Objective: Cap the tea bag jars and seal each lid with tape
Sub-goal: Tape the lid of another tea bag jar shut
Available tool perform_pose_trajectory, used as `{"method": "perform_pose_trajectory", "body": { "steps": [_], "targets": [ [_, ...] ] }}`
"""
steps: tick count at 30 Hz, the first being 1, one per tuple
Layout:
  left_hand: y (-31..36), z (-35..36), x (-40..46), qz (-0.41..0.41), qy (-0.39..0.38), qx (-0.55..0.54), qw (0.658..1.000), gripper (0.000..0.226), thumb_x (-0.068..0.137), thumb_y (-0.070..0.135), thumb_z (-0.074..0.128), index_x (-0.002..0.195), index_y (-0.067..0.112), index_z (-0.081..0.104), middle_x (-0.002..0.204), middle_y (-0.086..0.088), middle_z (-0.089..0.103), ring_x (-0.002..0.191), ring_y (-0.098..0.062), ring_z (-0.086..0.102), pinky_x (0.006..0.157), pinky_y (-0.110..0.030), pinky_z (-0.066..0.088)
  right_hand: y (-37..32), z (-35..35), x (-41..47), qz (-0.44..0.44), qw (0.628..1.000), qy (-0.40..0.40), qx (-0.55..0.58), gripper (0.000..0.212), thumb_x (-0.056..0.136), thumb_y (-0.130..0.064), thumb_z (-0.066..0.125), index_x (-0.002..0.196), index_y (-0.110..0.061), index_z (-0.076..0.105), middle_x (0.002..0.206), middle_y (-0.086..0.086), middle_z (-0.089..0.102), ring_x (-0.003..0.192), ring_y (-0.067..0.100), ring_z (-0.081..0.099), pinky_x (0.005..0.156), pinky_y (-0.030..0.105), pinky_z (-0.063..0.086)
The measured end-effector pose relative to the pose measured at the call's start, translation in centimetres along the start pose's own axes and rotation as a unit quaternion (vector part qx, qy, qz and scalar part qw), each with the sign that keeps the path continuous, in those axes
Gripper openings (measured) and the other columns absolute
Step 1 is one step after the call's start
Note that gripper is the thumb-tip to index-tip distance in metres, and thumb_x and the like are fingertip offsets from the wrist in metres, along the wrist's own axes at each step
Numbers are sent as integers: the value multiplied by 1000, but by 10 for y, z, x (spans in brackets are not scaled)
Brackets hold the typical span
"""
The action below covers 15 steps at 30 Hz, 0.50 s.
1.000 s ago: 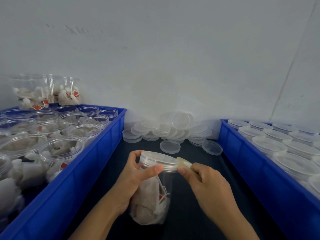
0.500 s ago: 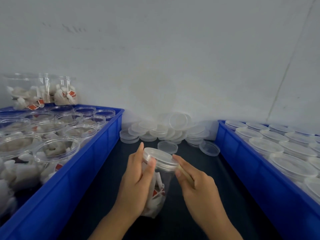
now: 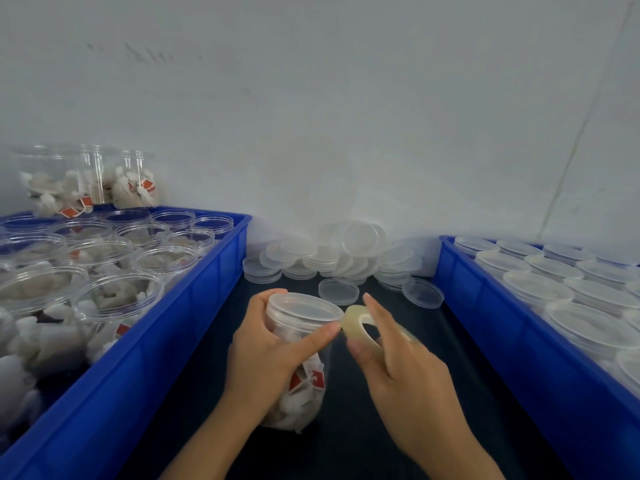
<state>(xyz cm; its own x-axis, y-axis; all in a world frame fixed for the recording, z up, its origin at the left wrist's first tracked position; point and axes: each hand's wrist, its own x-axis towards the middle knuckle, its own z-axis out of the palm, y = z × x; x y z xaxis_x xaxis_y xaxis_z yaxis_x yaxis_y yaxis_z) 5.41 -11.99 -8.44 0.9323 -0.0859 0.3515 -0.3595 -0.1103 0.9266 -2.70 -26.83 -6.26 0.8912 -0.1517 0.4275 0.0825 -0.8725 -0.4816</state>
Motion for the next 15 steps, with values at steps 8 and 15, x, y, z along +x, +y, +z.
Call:
{"method": "perform_pose_trajectory", "body": {
  "steps": [8,15],
  "targets": [
    [5,-4,1,-54,-47,-69,995,84,33,61,82,109,34,57,98,11,69,84,9,64,66,-13,47,11,-7,6,37,999,-33,0,39,93,-56,34,131,-47,28,67,-4,54,63,6,53,60,17,40],
    [5,-8,5,-105,-129,-128,978,94,30,53,86,117,27,60,102,8,73,92,-6,70,80,-29,50,14,-6,8,26,999,-33,4,42,92,-58,34,134,-62,33,81,-28,58,73,-8,49,75,15,43]
  ]
}}
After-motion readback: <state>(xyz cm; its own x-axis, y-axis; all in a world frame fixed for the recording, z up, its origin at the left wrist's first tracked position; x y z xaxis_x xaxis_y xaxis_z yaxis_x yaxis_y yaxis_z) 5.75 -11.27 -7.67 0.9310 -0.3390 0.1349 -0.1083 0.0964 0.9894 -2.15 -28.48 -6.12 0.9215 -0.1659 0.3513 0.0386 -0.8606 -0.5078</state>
